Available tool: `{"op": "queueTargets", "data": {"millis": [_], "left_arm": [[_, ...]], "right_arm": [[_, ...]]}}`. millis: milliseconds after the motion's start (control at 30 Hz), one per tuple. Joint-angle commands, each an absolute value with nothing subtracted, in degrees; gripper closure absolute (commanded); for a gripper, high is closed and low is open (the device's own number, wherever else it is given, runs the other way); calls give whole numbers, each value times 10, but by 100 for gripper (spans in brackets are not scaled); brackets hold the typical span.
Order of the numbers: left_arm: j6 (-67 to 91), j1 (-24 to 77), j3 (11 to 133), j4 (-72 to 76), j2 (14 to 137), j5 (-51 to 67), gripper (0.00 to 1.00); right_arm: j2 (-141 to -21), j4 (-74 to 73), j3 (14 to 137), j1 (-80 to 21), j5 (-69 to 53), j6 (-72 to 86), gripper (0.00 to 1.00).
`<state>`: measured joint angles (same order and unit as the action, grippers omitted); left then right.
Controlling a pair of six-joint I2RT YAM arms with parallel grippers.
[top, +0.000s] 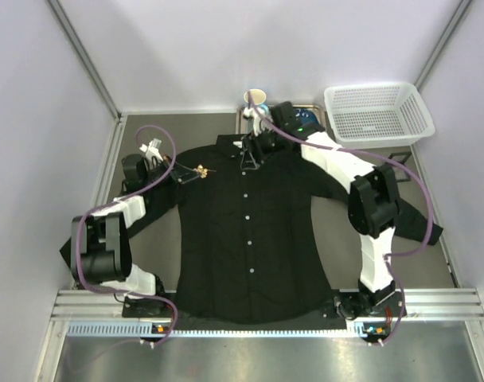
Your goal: Pin the brooch onto the clothing
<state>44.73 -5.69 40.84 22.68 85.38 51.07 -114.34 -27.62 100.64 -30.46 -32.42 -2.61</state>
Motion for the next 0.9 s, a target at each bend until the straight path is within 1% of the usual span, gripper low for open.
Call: {"op": "queueTargets", "data": {"millis": [0, 200, 400, 533, 700, 867], "left_arm": [[518, -76, 384, 345, 894, 481, 100], [550, -91, 378, 396, 951, 475, 100], [573, -110, 363, 431, 989, 470, 100], [581, -126, 354, 446, 998, 468, 100], [587, -137, 343, 452, 998, 462, 100], [579, -143, 333, 443, 1001, 475, 100]], "right_arm": [[-1186, -322, 1016, -352, -251, -79, 39], [-1228, -322, 1016, -407, -204, -91, 44], [-1261, -320, 1027, -424, -200, -95, 45], [-1274, -320, 1051, -440, -209, -89, 45], [-1299, -319, 1091, -473, -189, -78, 46], [-1317, -321, 1083, -484, -180, -70, 48]]}}
